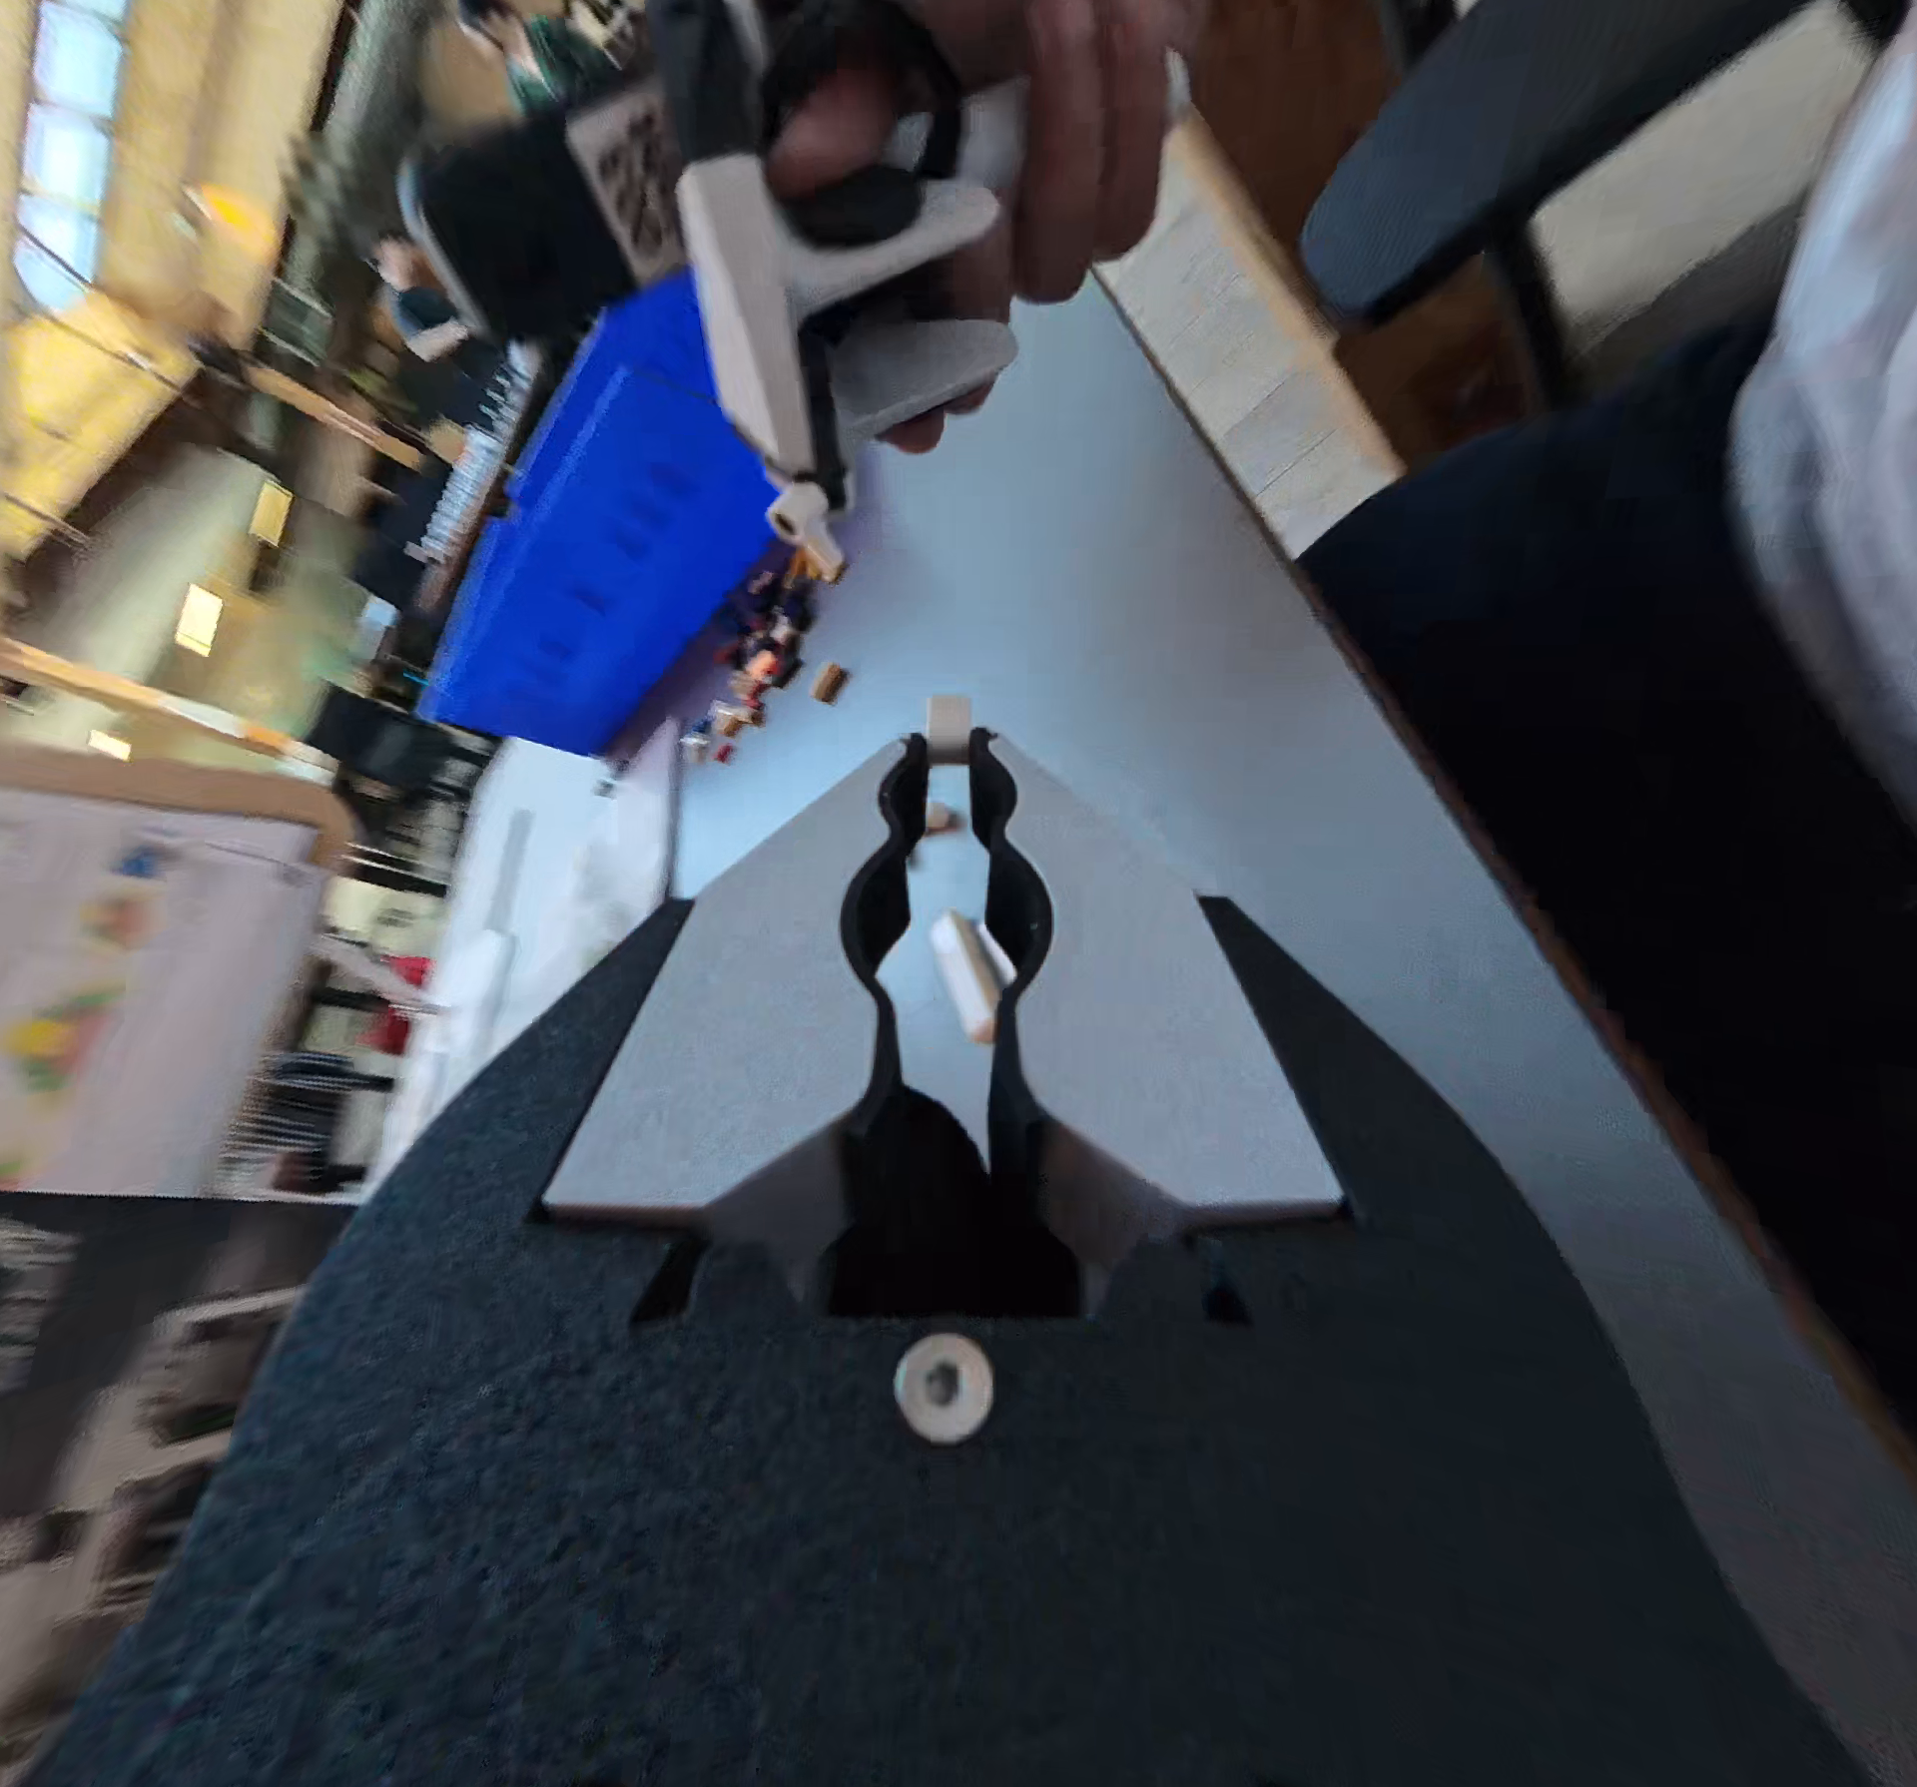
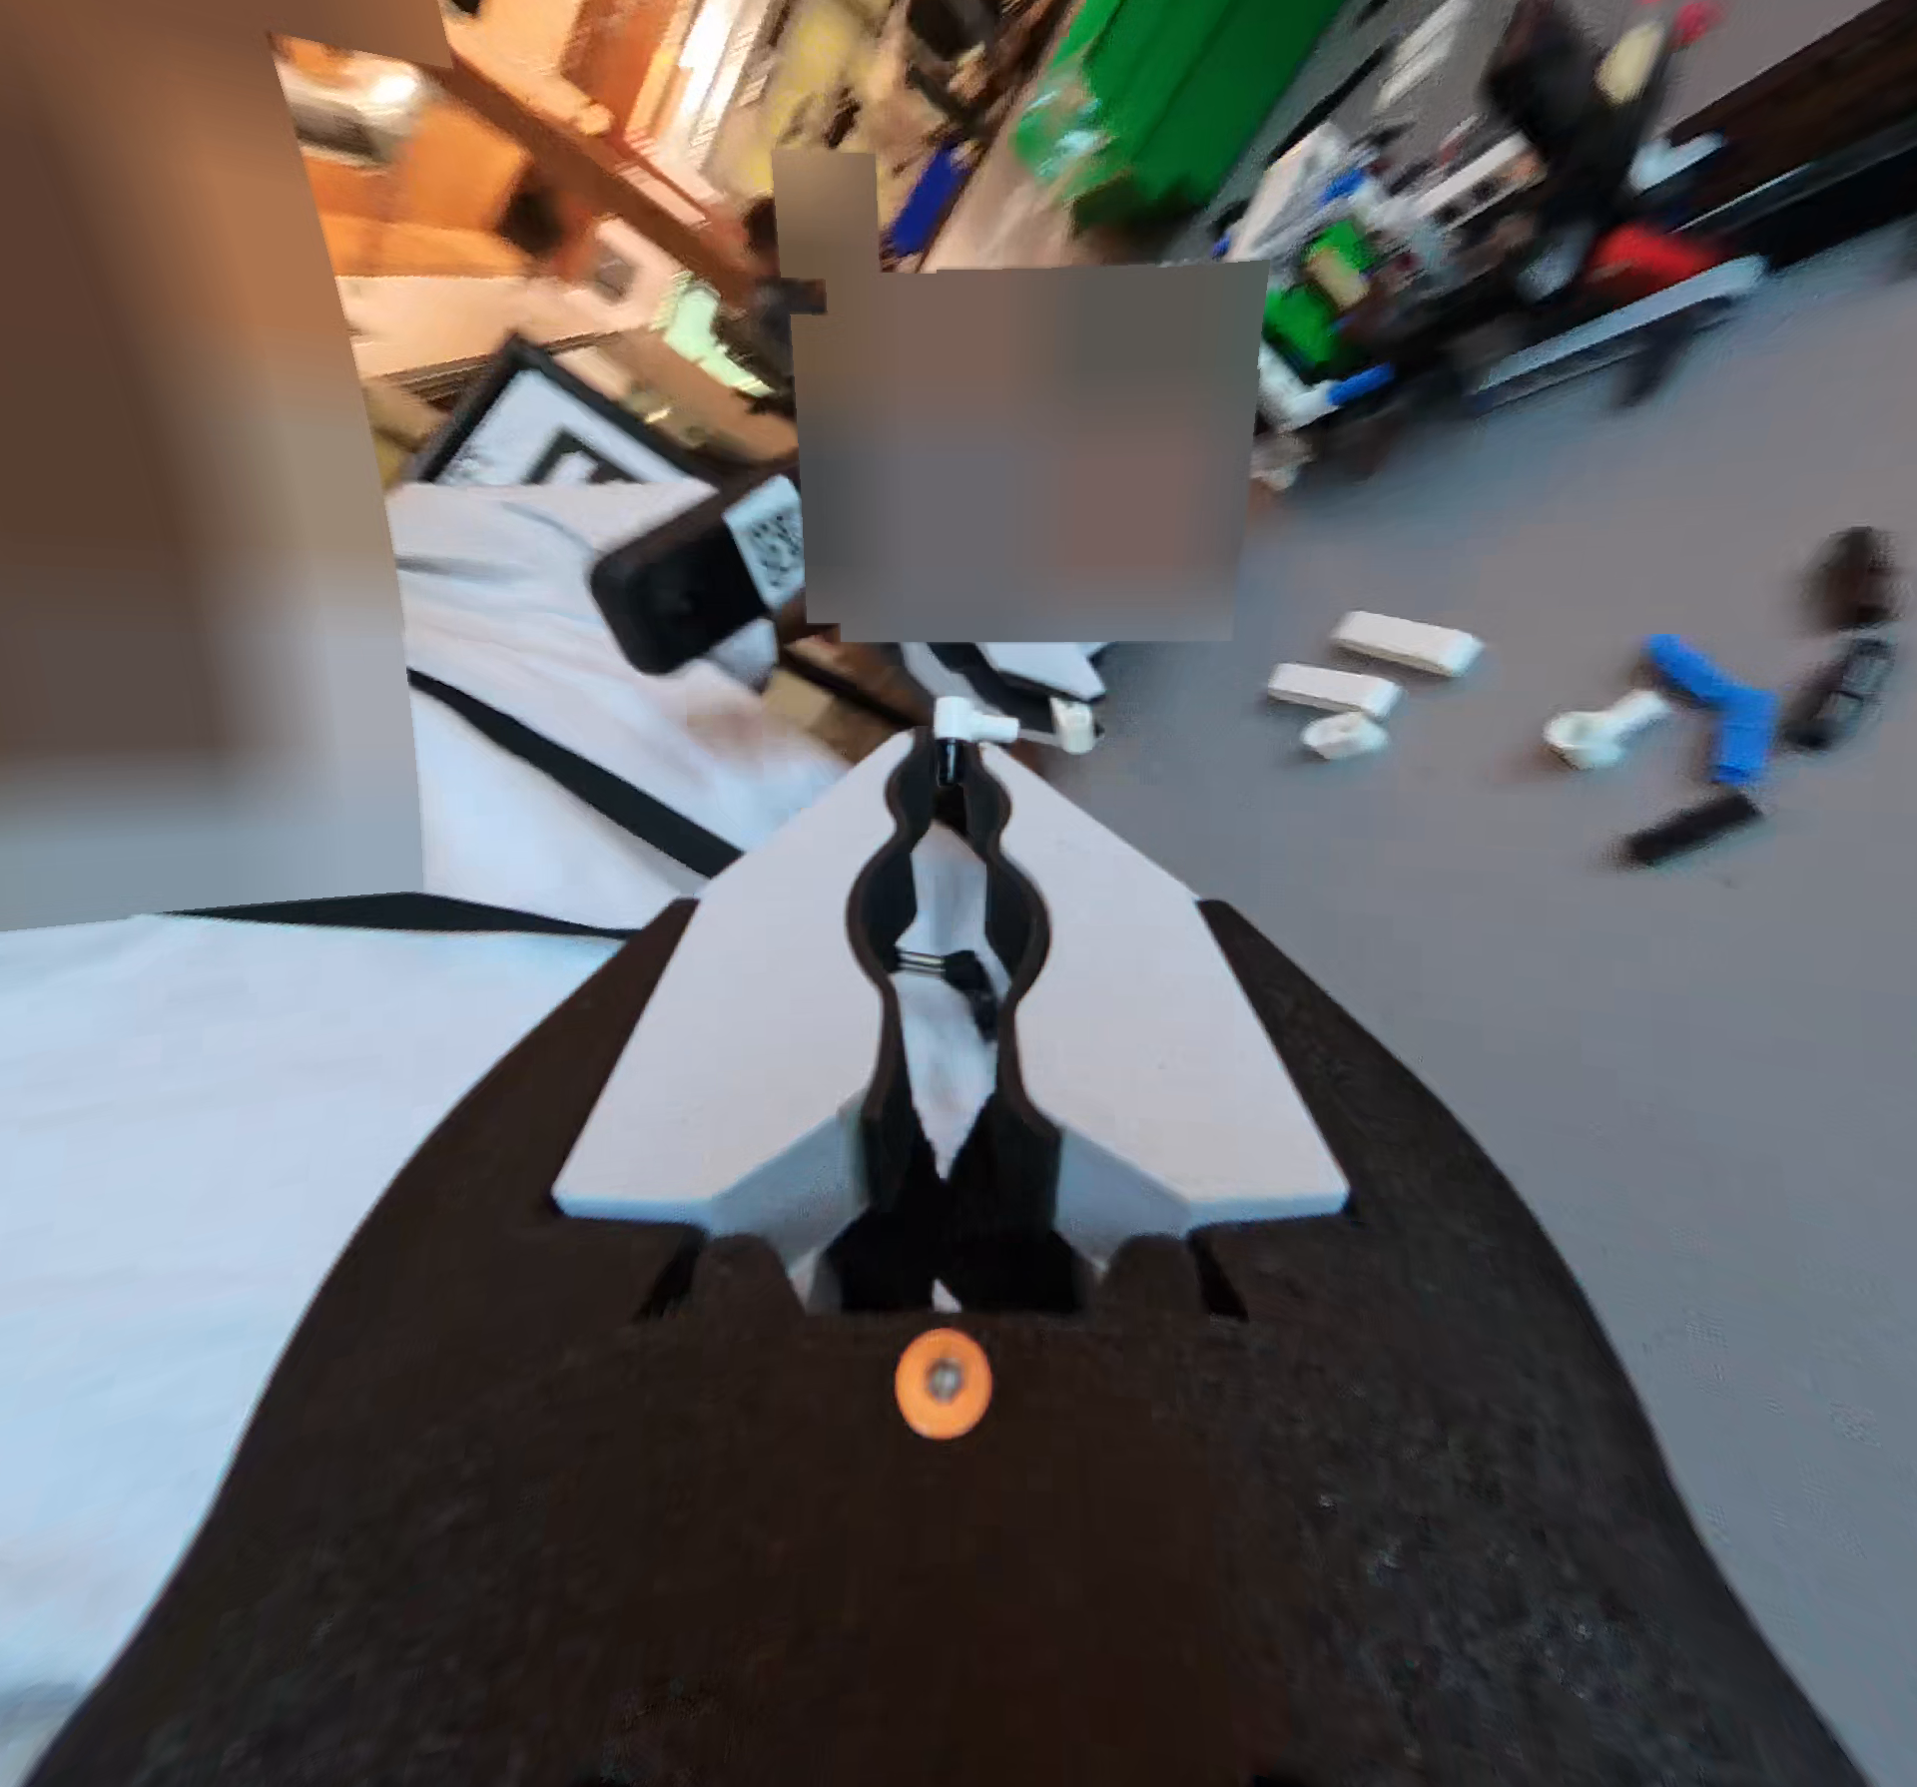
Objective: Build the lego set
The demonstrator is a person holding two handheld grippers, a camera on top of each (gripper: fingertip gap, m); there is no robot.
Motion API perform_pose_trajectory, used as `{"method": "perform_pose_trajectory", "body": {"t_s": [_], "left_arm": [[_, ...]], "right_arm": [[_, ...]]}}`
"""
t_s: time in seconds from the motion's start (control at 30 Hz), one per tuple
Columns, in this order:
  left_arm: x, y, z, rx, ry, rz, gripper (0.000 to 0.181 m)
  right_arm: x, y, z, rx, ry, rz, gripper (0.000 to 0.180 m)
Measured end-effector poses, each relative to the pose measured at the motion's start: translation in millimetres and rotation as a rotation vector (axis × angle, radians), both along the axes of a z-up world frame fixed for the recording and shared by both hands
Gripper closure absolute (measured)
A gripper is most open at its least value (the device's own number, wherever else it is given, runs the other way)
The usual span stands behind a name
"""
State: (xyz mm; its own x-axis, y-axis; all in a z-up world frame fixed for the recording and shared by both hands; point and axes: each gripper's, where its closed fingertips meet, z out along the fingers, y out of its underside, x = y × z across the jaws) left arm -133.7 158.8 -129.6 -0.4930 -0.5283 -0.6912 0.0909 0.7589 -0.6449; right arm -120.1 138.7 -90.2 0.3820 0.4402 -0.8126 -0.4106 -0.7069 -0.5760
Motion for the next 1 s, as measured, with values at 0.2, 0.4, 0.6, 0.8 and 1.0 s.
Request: {"method": "perform_pose_trajectory", "body": {"t_s": [0.2,0.4,0.6,0.8,1.0], "left_arm": [[-6,0,15,0.425,-0.339,-0.006,0.176],[-13,3,30,0.408,-0.388,0.0,0.177],[-18,3,35,0.337,-0.365,-0.022,0.177],[-18,6,33,0.329,-0.349,-0.022,0.176],[-23,-5,29,0.164,-0.23,-0.089,0.176]], "right_arm": [[-19,11,20,-0.238,0.298,0.337,0.177],[-30,16,12,-0.35,0.305,0.444,0.177],[-38,17,15,-0.389,0.371,0.502,0.178],[-37,21,11,-0.434,0.394,0.503,0.178],[-37,16,4,-0.413,0.312,0.554,0.179]]}}
